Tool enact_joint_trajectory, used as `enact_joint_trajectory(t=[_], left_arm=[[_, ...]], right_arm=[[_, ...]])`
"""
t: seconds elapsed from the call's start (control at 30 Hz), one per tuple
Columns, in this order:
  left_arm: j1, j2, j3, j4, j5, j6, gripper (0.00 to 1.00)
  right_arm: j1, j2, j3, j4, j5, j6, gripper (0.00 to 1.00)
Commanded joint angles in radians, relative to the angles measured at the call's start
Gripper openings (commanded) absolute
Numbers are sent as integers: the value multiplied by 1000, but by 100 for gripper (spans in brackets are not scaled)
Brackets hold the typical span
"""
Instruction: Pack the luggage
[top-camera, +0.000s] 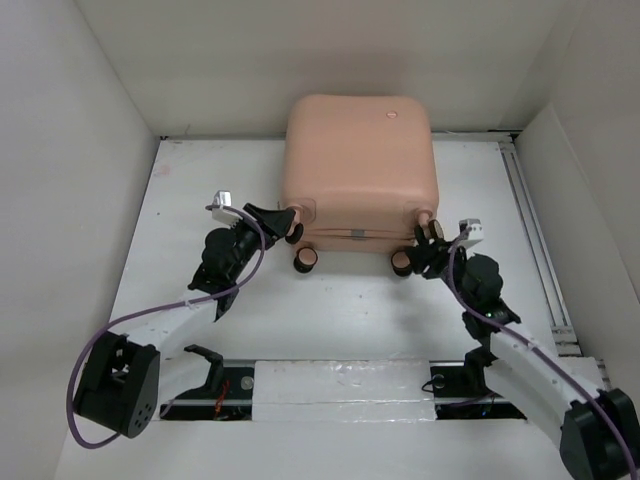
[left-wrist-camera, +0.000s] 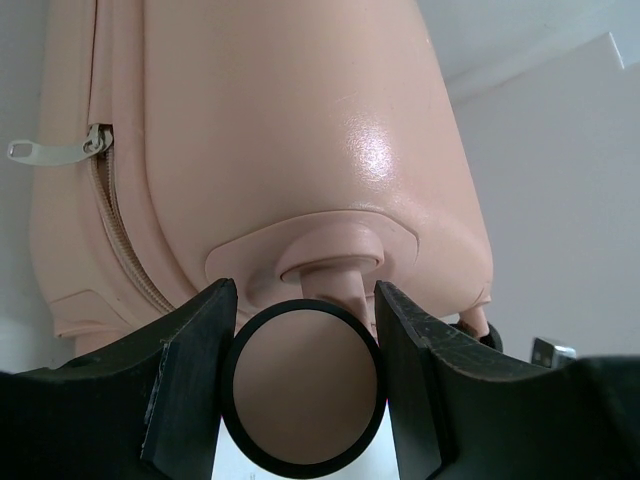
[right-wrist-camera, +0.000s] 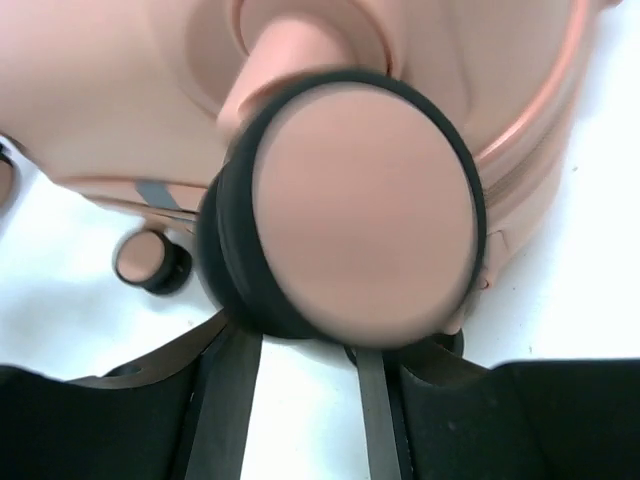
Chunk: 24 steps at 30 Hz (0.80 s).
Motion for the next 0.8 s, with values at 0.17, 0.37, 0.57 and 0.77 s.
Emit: enact_joint_trajectory(t=[0.17, 0.37, 0.57, 0.77], left_arm=[[-21, -46, -10, -52, 75, 36, 0], [-21, -46, -10, -52, 75, 36, 0], [-21, -18, 0, -52, 85, 36, 0], [-21, -50, 0, -61, 76, 36, 0]], right_arm=[[-20, -189, -14, 9, 135, -8, 51], [-55, 28, 80, 73, 58, -57, 50], [-86, 110, 80, 174, 16, -57, 48], [-86, 47, -145, 401, 84, 114, 41]])
